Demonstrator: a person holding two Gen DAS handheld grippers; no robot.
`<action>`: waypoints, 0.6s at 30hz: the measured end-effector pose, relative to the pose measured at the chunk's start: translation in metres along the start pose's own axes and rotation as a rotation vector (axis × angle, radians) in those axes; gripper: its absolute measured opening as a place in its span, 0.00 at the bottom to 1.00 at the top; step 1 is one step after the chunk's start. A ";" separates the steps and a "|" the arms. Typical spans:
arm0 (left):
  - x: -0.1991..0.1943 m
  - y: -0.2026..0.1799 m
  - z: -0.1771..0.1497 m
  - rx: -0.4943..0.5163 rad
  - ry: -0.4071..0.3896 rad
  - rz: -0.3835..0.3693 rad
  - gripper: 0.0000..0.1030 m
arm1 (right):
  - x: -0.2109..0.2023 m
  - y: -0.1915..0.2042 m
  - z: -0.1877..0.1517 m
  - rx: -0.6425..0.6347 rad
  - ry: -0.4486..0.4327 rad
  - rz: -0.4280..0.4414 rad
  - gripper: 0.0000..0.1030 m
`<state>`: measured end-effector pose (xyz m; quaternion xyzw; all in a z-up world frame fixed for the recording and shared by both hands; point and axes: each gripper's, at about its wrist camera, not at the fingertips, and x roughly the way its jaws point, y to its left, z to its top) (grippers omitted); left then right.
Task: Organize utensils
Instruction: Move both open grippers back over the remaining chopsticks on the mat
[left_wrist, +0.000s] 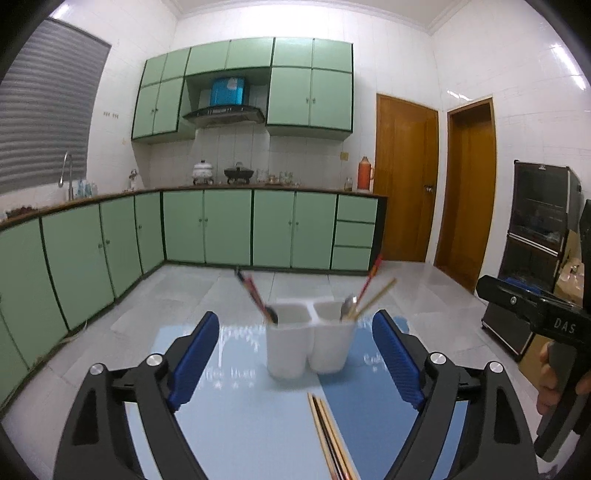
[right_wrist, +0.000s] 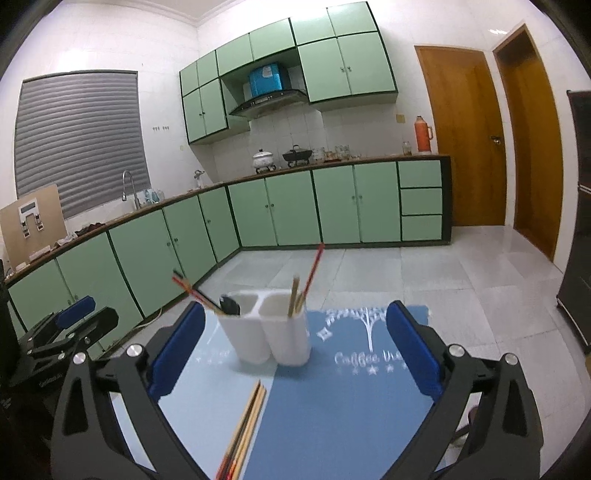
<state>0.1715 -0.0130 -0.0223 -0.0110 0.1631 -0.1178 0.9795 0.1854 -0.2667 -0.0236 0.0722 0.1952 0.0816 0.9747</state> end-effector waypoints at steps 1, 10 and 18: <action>-0.003 0.001 -0.008 -0.012 0.013 -0.002 0.81 | -0.002 0.000 -0.007 0.008 0.008 0.001 0.93; -0.008 0.006 -0.067 -0.022 0.133 0.032 0.81 | -0.007 0.015 -0.075 -0.005 0.097 -0.035 0.93; -0.011 0.013 -0.113 -0.015 0.232 0.045 0.81 | -0.001 0.029 -0.135 -0.014 0.169 -0.065 0.93</action>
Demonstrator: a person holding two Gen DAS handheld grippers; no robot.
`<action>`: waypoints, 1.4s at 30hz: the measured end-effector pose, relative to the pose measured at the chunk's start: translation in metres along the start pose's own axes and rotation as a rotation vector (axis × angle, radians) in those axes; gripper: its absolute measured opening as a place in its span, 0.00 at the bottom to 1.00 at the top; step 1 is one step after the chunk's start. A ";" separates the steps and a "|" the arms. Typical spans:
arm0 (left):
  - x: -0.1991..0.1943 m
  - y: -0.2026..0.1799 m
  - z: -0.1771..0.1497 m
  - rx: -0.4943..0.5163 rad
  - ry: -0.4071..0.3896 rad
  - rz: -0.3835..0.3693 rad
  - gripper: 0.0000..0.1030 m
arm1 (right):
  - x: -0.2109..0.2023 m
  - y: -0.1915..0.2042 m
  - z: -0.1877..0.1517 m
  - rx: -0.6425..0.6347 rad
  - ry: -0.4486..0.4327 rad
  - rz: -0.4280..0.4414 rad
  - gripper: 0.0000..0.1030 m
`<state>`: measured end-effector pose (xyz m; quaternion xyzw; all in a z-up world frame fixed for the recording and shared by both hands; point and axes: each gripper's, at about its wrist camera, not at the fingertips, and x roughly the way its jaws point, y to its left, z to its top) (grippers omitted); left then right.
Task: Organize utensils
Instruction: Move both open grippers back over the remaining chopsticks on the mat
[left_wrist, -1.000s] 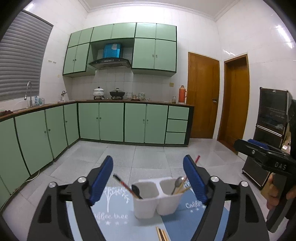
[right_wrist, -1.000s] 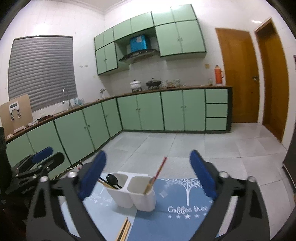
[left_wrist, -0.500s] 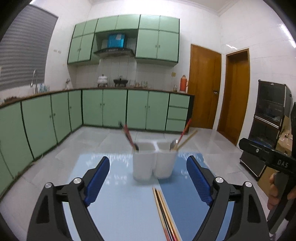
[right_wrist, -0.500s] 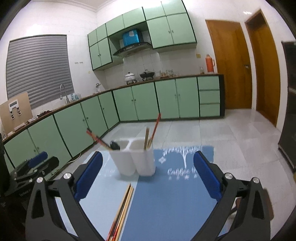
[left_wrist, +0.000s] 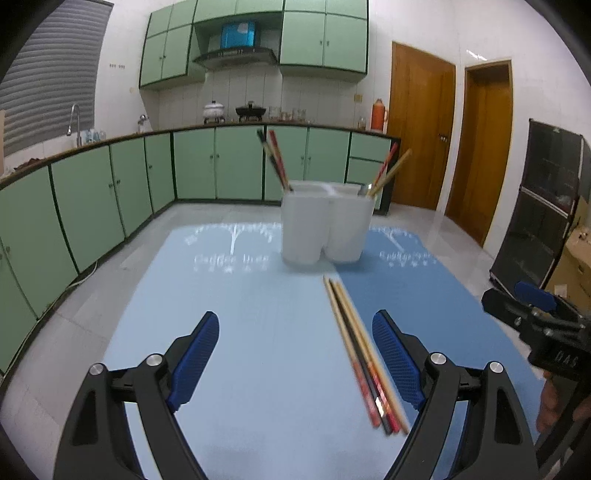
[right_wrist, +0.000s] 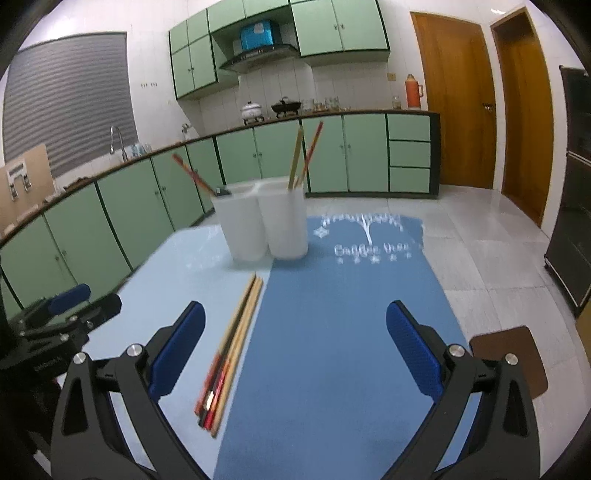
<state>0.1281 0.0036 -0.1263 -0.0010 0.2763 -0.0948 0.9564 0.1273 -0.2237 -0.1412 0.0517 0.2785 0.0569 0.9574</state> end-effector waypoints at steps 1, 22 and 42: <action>0.000 0.001 -0.004 0.003 0.007 0.003 0.81 | 0.003 0.002 -0.007 0.003 0.014 -0.002 0.93; 0.000 0.015 -0.047 -0.054 0.089 0.034 0.81 | 0.017 0.037 -0.075 -0.075 0.161 -0.008 0.81; 0.001 0.020 -0.052 -0.079 0.092 0.033 0.81 | 0.024 0.036 -0.083 -0.083 0.205 -0.034 0.61</action>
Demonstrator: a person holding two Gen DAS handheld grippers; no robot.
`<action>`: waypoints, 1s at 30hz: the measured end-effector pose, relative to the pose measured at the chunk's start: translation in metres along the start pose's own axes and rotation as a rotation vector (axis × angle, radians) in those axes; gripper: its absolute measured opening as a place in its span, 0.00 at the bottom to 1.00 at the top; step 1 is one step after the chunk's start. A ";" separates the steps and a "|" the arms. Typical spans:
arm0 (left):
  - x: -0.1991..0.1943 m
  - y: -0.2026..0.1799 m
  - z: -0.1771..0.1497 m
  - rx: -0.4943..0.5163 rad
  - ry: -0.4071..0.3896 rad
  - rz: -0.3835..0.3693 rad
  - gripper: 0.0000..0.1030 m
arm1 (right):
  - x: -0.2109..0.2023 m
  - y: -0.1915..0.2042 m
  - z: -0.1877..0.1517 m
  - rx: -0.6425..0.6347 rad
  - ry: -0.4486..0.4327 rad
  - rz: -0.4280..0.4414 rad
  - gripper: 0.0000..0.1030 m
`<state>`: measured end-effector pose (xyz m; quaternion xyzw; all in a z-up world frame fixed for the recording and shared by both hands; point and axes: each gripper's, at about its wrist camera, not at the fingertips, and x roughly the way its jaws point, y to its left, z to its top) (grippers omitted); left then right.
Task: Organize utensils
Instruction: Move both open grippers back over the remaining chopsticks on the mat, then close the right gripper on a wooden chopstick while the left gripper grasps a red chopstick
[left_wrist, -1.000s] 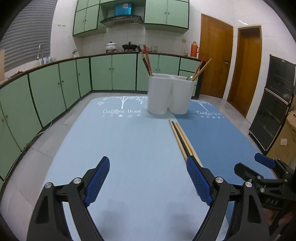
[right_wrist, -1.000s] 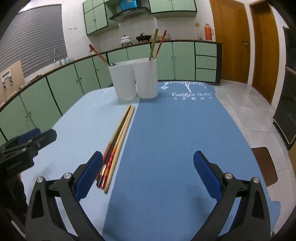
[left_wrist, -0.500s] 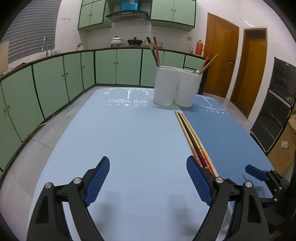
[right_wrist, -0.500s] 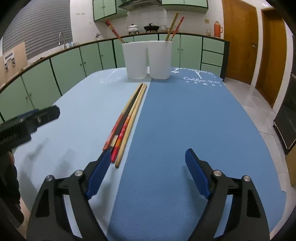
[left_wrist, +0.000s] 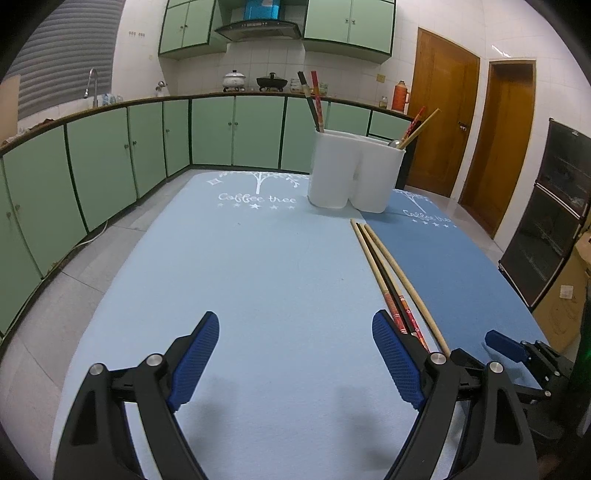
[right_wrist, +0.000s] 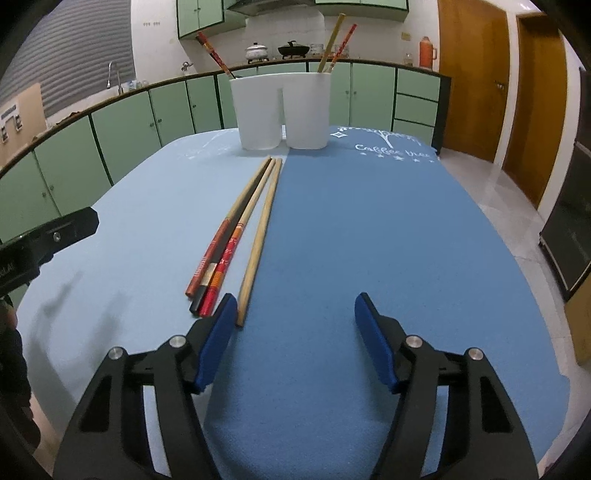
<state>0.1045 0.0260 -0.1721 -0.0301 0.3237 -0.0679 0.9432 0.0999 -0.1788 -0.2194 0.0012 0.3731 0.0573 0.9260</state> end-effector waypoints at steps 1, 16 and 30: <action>0.000 -0.001 0.000 0.002 0.000 0.000 0.81 | 0.000 0.001 -0.001 -0.007 0.003 0.007 0.58; 0.007 -0.020 -0.006 0.050 0.025 -0.018 0.81 | 0.004 0.011 -0.001 -0.041 -0.008 0.046 0.04; 0.031 -0.054 -0.029 0.141 0.168 -0.050 0.76 | 0.001 -0.026 0.006 0.064 -0.030 -0.014 0.04</action>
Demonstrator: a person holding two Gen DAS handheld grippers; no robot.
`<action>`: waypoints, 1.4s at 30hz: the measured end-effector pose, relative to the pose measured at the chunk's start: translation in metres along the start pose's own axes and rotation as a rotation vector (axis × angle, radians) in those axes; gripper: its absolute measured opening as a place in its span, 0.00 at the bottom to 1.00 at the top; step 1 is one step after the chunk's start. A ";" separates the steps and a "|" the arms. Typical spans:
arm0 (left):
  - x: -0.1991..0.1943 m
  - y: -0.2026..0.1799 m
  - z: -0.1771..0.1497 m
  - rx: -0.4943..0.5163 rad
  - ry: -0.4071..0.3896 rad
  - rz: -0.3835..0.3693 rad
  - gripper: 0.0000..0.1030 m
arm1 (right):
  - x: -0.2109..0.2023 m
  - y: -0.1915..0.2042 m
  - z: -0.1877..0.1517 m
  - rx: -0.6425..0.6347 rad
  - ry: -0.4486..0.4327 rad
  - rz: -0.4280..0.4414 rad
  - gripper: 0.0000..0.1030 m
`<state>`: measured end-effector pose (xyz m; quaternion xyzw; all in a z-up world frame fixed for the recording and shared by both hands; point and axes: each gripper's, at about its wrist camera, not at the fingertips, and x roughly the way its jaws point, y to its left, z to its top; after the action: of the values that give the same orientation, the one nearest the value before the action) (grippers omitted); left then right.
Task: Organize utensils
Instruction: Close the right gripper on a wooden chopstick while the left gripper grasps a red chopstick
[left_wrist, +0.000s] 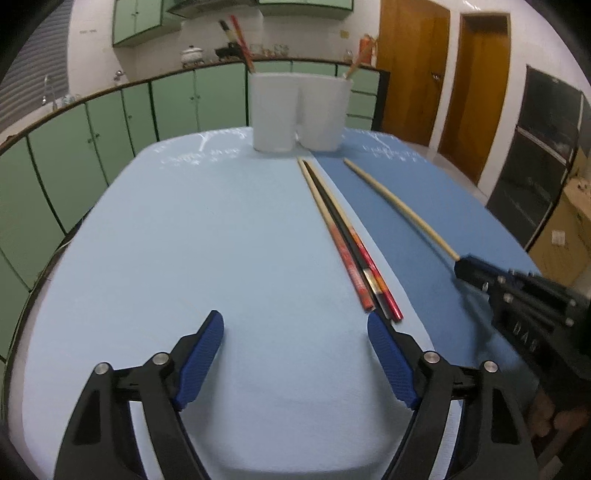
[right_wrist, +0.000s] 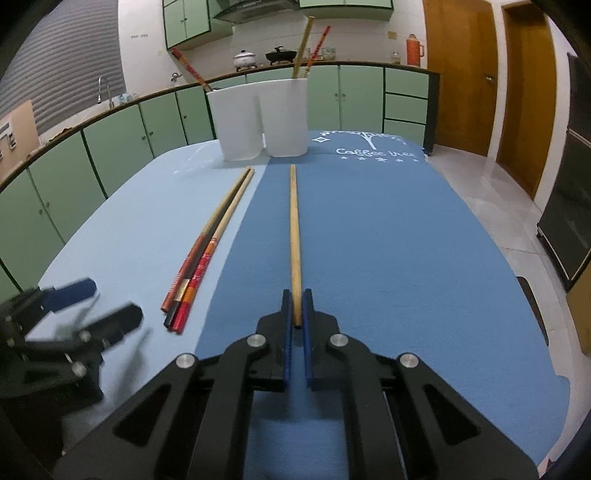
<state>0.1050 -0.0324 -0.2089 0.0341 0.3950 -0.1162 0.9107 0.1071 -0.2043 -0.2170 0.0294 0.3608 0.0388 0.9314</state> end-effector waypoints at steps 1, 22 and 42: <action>0.002 -0.002 0.000 0.004 0.005 0.006 0.76 | 0.000 -0.001 0.001 0.003 -0.002 0.002 0.04; 0.014 -0.017 0.008 -0.093 -0.036 0.011 0.35 | -0.006 -0.011 0.006 0.023 -0.022 0.007 0.04; -0.008 -0.021 0.023 -0.066 -0.078 0.005 0.05 | -0.030 -0.004 0.020 -0.024 -0.069 0.008 0.04</action>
<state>0.1106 -0.0550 -0.1866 0.0003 0.3625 -0.1021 0.9264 0.0990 -0.2116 -0.1828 0.0212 0.3276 0.0459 0.9434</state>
